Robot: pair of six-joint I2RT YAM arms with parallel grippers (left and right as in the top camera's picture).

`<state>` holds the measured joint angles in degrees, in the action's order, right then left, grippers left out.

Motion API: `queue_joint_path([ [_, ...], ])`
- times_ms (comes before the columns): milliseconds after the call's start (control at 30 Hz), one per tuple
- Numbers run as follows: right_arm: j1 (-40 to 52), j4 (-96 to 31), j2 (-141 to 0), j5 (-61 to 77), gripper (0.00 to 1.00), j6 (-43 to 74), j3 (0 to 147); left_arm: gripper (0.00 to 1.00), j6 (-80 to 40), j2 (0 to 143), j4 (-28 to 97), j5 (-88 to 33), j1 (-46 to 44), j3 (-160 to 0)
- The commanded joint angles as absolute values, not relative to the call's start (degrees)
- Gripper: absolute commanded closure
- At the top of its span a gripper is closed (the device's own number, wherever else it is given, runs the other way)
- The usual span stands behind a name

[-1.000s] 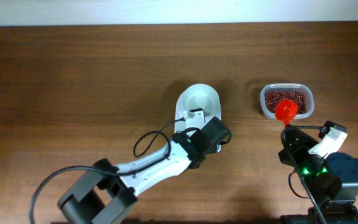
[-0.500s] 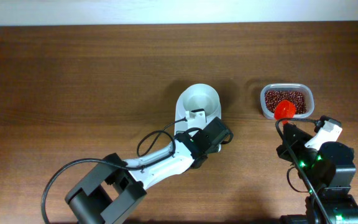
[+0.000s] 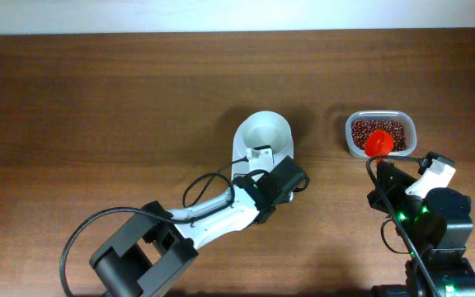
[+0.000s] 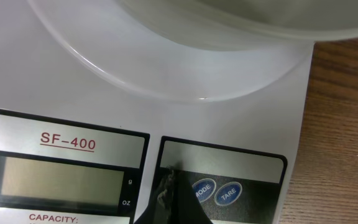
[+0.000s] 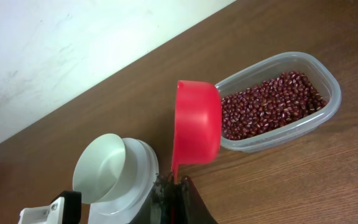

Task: Scoop and weigh 50g on scale

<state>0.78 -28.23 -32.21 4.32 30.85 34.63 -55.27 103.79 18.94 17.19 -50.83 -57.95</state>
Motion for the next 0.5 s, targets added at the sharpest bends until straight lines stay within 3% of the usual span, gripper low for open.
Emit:
queue_joint_path([
  [0, 0.25, -27.38, -32.25, 3.75, 0.96, 30.17, 35.68, 1.0, -55.7, 105.71, 19.35, 17.85, -50.85, -58.13],
  [300, 0.25, -27.4, -32.25, 3.77, 0.96, 30.17, 35.68, 1.0, -57.01, 107.37, 18.98, 14.48, -48.23, -58.22],
  [467, 0.25, -27.22, -32.25, 3.77, 0.96, 28.32, 35.68, 1.0, -49.76, 95.24, 28.1, 7.07, -48.36, -58.24],
])
